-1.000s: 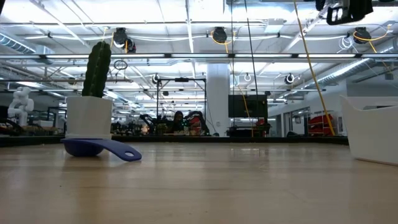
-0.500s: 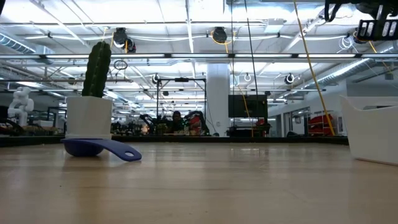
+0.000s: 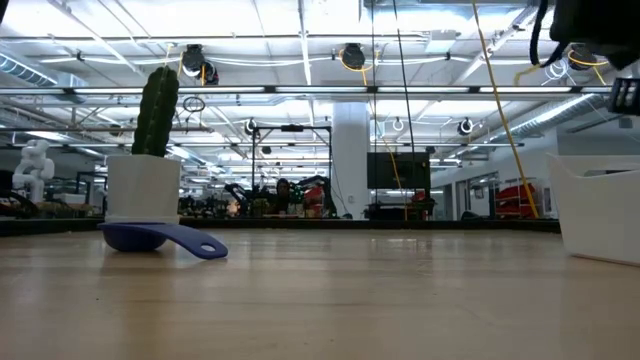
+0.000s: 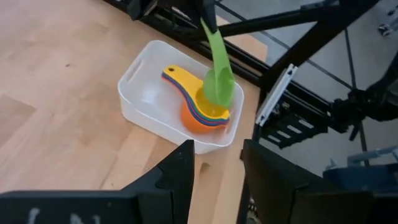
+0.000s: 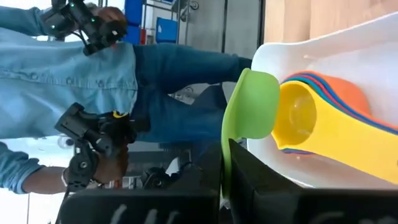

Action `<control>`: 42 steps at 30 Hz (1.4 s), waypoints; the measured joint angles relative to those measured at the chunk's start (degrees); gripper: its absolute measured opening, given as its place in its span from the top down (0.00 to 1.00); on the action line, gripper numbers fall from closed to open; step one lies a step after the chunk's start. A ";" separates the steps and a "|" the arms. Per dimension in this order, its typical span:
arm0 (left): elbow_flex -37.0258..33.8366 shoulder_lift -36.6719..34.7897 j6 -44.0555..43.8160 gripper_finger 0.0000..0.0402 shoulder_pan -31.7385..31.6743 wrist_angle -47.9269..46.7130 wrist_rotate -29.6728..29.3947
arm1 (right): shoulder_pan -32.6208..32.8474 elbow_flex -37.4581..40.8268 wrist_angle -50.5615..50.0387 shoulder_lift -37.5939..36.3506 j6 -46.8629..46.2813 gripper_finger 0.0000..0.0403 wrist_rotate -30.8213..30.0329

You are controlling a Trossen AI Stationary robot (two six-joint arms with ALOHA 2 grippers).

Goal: Nest measuring cups in basket
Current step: Stack the green measuring cup on top of the yellow measuring cup into the white bin

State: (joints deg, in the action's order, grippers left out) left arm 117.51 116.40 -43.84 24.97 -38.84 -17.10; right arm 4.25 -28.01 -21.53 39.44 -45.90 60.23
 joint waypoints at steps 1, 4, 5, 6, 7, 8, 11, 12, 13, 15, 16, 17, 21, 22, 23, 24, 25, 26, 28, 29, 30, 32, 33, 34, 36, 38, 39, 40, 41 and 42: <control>0.00 0.00 0.03 0.66 0.07 -0.01 0.34 | 0.53 1.19 2.44 0.01 -1.20 1.00 0.00; 0.00 0.00 0.23 0.66 0.34 -0.05 0.74 | 2.13 5.15 10.90 0.00 -5.85 1.00 0.00; 0.00 0.00 0.23 0.66 0.42 -0.05 0.77 | 2.68 6.45 13.88 0.02 -7.84 1.00 0.01; 0.00 0.00 0.25 0.66 0.46 -0.07 0.78 | 3.16 7.78 17.05 0.02 -9.91 1.00 -0.03; 0.00 0.00 0.44 0.66 0.53 -0.06 0.81 | 3.61 9.02 19.96 0.02 -12.00 1.00 -0.18; 0.00 0.00 0.72 0.66 0.60 -0.10 0.96 | 4.02 10.04 22.38 0.01 -13.83 1.00 -0.27; 0.00 0.00 1.44 0.66 0.66 -0.12 1.81 | 5.12 12.58 27.15 0.02 -17.76 1.00 -0.31; 0.00 0.00 1.58 0.66 0.66 -0.12 2.04 | 5.30 12.92 27.36 0.02 -18.08 1.00 -0.35; 0.00 0.00 1.58 0.66 0.66 -0.18 2.10 | 5.40 13.20 27.34 0.02 -18.04 1.00 -0.39; 0.00 0.00 1.67 0.66 0.66 -0.48 2.09 | 5.42 13.78 27.34 0.01 -17.96 1.00 -0.36; 0.00 0.00 1.75 0.66 0.65 -0.49 2.09 | 5.42 13.92 27.43 -0.01 -17.94 1.00 -0.28; 0.00 0.00 1.80 0.66 0.64 -0.47 2.09 | 5.42 14.07 27.56 -0.02 -17.92 1.00 -0.26; 0.00 0.00 1.86 0.66 0.56 -0.47 2.09 | 5.24 14.16 27.35 -0.02 -17.60 1.00 -0.44; 0.00 0.00 1.87 0.66 0.54 -0.47 2.09 | 5.12 14.18 27.34 -0.02 -17.55 1.00 -0.44; 0.00 0.00 1.87 0.66 0.44 -0.47 2.09 | 5.07 14.18 27.34 -0.02 -17.51 1.00 -0.48; 0.00 0.00 1.87 0.66 0.38 -0.47 2.09 | 4.95 14.18 27.34 -0.02 -17.43 1.00 -0.48; 0.00 0.00 1.91 0.66 0.27 -0.47 2.09 | 4.82 14.18 27.30 -0.02 -17.29 1.00 -0.48; 0.00 0.00 1.91 0.66 0.13 -0.47 2.09 | 4.73 14.18 27.19 0.00 -17.07 1.00 -0.55; 0.00 0.00 1.95 0.66 -0.22 -0.47 2.09 | 4.72 14.18 26.89 0.24 -16.52 0.99 -1.28; 0.00 0.00 2.13 0.66 -0.36 -0.47 2.09 | 4.72 14.18 26.87 0.47 -16.28 0.98 -1.63; 0.00 0.00 2.17 0.66 -0.60 -0.47 2.09 | 4.72 14.18 26.79 0.82 -16.05 0.98 -1.68; 0.00 0.00 2.17 0.66 -0.89 -0.47 2.09 | 4.72 14.12 26.85 1.63 -15.75 0.97 -1.64; 0.00 0.00 2.17 0.66 -1.03 -0.47 2.09 | 4.72 14.08 26.88 1.93 -15.53 0.97 -1.60; 0.00 0.00 2.17 0.66 -1.22 -0.47 2.09 | 4.72 14.05 26.89 2.27 -15.23 0.97 -1.54; 0.00 0.00 2.17 0.66 -1.40 -0.45 2.09 | 4.72 14.01 26.92 2.73 -14.80 0.97 -1.46; 0.00 0.00 2.17 0.66 -1.61 -0.45 2.09 | 4.72 14.01 26.88 2.97 -14.47 0.97 -1.44; 0.00 0.00 2.17 0.66 -1.71 -0.45 2.09 | 4.72 14.01 26.85 3.03 -14.44 0.97 -1.44; 0.00 0.00 2.15 0.66 -1.70 -0.45 2.09 | 4.72 14.01 26.85 3.13 -14.43 0.97 -1.44; 0.00 0.00 2.16 0.66 -1.75 -0.45 2.09 | 4.72 14.01 26.84 3.21 -14.30 0.97 -1.48; 0.00 0.00 2.28 0.66 -1.79 -0.45 2.09 | 4.72 14.01 26.82 3.27 -14.24 0.97 -1.49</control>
State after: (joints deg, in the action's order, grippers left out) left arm 117.51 116.40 -41.56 23.18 -39.29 -15.00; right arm 8.97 -14.00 5.29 42.71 -60.15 58.73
